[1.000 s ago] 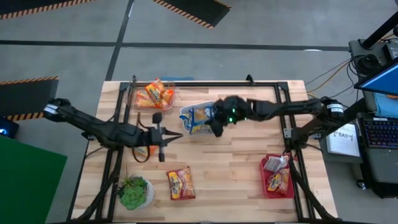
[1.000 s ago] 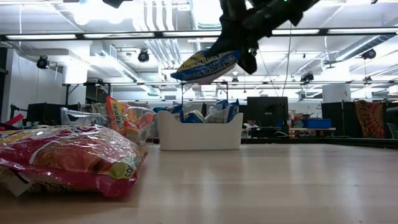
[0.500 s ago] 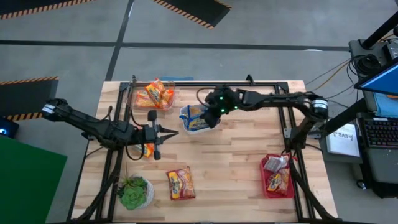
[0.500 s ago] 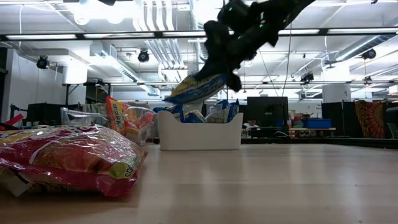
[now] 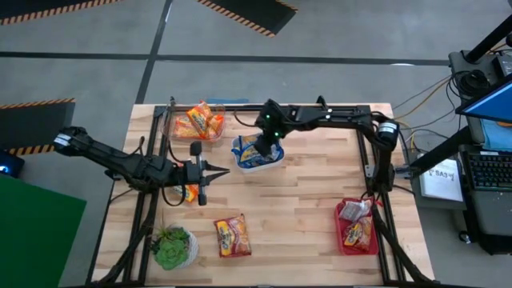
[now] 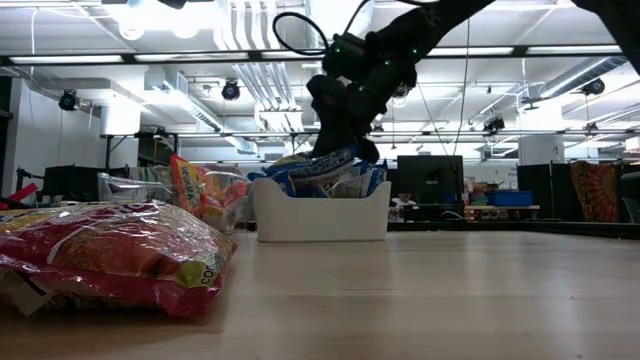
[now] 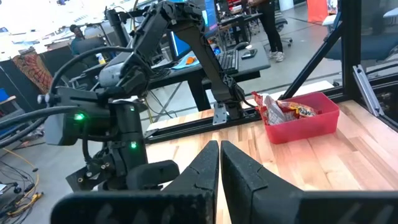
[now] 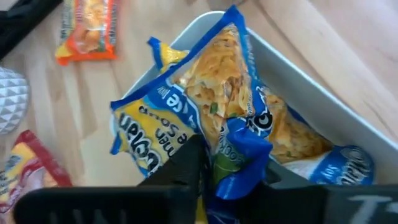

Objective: Sort Maruchan noodles
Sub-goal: Put the blue noodle pack into the white bin, then put the red noodle pack into the pink bin

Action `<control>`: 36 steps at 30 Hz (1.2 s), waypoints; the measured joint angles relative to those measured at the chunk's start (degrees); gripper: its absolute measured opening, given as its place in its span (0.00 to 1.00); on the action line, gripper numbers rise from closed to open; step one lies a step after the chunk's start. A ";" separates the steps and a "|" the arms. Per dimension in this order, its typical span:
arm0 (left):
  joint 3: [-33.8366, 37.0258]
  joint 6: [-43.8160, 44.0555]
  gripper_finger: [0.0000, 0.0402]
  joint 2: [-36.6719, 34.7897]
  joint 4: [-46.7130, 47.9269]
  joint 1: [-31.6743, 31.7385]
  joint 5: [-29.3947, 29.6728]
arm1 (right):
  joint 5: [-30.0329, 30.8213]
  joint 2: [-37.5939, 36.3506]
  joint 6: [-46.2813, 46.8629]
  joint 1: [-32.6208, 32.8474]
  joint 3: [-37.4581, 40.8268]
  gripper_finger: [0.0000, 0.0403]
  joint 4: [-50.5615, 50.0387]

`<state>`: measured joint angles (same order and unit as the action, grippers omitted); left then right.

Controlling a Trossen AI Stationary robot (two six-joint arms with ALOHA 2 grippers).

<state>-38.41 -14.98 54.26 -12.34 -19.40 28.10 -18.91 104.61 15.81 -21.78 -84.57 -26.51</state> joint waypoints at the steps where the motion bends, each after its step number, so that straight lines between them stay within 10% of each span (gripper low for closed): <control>1: 0.00 0.00 0.00 0.00 0.10 0.00 0.00 | 0.81 0.14 0.03 0.00 -0.64 0.19 -0.87; 14: 0.00 -0.20 0.00 0.00 0.38 0.00 0.00 | 9.90 -1.80 -1.50 0.15 -7.07 0.40 -11.57; 28: 0.00 -0.40 0.00 0.00 0.38 0.00 0.00 | 25.36 -2.18 -2.79 8.47 2.29 0.05 17.76; 36: 0.00 -0.42 0.00 0.00 0.40 0.00 0.00 | 34.84 -2.18 -2.60 11.15 17.33 0.03 39.00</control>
<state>-38.41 -15.40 54.26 -11.94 -19.40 28.10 15.93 102.43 13.21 -10.63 -67.23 12.49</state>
